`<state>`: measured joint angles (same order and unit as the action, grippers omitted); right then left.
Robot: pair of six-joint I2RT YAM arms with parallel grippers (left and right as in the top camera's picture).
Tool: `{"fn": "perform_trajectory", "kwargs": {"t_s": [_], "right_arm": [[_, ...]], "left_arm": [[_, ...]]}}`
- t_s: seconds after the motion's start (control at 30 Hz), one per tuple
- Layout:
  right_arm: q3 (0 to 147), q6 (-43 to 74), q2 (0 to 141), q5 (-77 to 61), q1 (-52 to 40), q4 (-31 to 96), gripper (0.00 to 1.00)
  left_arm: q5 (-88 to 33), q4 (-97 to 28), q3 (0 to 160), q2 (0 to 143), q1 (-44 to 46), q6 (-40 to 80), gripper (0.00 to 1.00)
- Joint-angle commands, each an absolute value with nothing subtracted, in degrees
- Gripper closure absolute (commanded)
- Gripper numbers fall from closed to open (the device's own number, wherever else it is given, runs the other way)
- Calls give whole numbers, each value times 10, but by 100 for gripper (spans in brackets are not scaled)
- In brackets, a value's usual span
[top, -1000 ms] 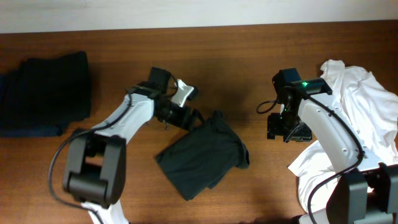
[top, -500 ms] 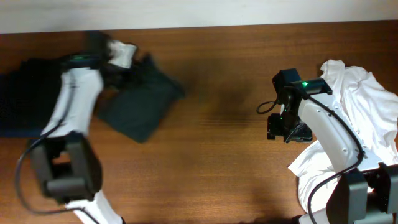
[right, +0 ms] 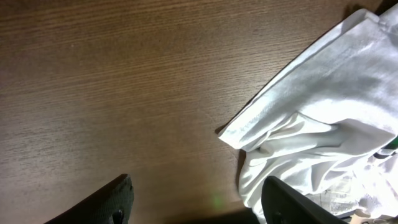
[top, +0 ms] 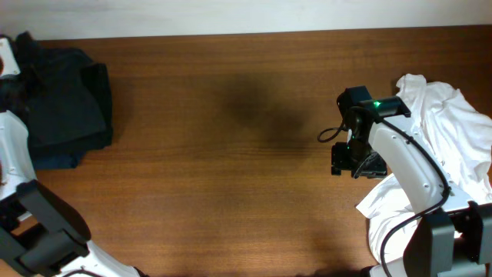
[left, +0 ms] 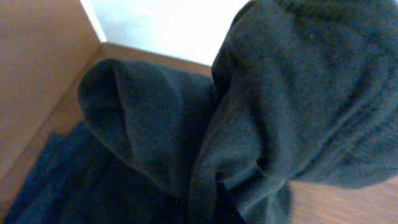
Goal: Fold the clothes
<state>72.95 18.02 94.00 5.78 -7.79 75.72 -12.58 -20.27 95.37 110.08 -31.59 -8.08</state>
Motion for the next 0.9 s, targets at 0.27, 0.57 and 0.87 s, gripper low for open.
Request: {"fn": "perform_trajectory", "kwargs": {"t_s": [0.27, 0.57, 0.87], "right_arm": [[735, 185, 928, 58, -74, 761, 26], [735, 91, 928, -110, -74, 712, 1], [724, 99, 633, -7, -74, 731, 1]], "left_arm": [[-209, -185, 973, 1117, -350, -80, 1], [-121, -562, 972, 1121, 29, -69, 1], [-106, -730, 816, 899, 36, -14, 1]]}}
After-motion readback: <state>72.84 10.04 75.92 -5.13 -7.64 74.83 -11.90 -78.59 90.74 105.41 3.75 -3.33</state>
